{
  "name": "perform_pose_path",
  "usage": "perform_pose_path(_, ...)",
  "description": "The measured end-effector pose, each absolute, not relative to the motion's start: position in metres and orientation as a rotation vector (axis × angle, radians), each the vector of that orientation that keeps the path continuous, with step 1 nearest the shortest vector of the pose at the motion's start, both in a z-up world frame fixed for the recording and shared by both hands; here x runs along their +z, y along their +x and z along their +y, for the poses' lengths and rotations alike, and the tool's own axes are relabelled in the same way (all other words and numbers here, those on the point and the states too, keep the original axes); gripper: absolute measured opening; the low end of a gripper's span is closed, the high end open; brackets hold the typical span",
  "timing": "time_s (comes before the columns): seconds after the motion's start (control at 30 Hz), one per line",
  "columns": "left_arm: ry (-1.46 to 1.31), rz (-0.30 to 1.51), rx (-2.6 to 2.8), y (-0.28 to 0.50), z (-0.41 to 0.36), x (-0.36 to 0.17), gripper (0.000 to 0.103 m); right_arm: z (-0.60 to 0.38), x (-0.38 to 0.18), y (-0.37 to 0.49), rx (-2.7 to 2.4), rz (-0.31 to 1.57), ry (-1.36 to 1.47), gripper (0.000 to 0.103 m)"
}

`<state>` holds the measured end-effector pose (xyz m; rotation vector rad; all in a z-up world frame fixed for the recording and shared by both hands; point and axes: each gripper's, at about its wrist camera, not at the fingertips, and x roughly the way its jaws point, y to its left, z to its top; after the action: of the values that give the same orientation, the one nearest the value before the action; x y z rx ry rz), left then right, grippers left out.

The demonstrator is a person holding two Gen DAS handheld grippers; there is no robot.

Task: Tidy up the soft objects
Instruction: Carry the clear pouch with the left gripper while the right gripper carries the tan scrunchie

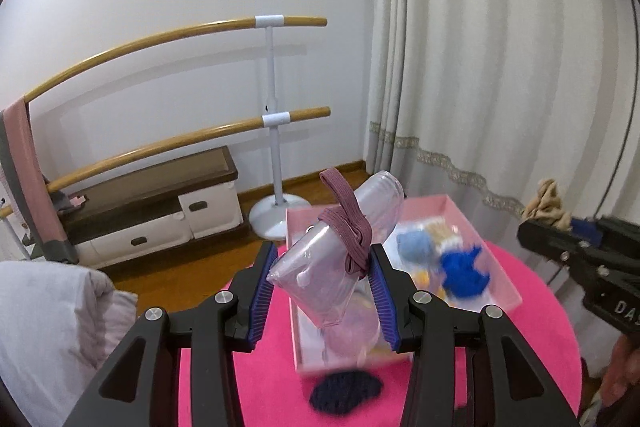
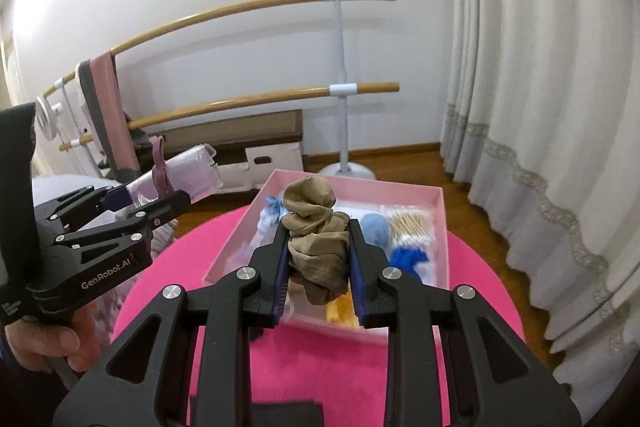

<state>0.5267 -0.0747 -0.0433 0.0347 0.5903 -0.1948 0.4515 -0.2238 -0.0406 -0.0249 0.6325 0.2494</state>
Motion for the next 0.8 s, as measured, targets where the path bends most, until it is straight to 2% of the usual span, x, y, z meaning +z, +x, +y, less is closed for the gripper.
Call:
perform_pose_path(0.17,0.032,0.620,-0.208,0.584,-0.088,-0.038,0.042,-0.242,-0.043,0.509,0.253,0.688,0.036,0.024)
perform_pose_path(0.43,-0.003,0.734,-0.245,0.671,-0.113,-0.053,0.042,-0.282,-0.078,0.586,0.199,0.819,0.114,0.024)
perform_pose_path(0.8,-0.017,0.863,-0.276,0.764,-0.147,-0.076,0.042,-0.314,-0.120,0.628,0.162,0.917,0.159,0.025)
